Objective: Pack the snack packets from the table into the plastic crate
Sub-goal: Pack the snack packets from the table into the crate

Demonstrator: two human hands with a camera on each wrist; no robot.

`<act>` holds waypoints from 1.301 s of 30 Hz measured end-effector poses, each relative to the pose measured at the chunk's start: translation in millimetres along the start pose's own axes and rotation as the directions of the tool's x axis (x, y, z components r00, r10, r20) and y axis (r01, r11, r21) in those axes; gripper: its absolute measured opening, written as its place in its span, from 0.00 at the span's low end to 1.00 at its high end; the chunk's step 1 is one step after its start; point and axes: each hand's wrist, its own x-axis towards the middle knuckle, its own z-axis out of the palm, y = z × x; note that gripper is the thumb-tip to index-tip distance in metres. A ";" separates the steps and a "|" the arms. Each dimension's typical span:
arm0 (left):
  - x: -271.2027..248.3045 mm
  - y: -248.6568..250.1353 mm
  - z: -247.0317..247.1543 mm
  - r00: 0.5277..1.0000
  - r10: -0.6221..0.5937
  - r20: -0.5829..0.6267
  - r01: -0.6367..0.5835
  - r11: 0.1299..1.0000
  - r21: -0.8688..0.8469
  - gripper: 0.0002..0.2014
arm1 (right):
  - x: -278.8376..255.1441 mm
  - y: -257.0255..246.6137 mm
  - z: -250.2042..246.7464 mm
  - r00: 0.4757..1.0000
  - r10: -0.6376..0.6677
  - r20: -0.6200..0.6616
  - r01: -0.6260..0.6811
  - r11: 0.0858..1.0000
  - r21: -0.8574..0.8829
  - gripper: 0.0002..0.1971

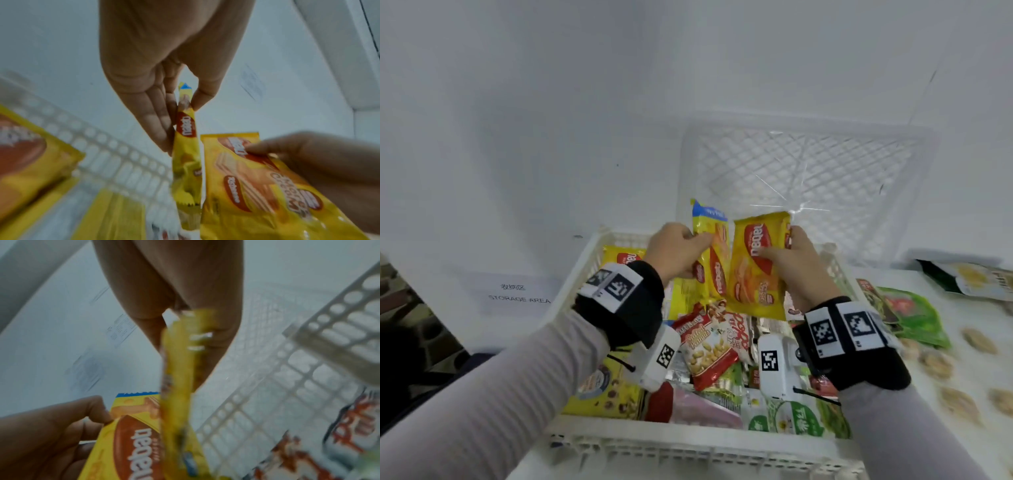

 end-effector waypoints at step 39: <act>1.6 -65.8 -67.0 0.985 0.021 0.172 -0.154 0.563 0.812 0.34 | -7.0 14.1 71.6 0.781 0.086 0.619 0.488 0.535 -0.690 0.42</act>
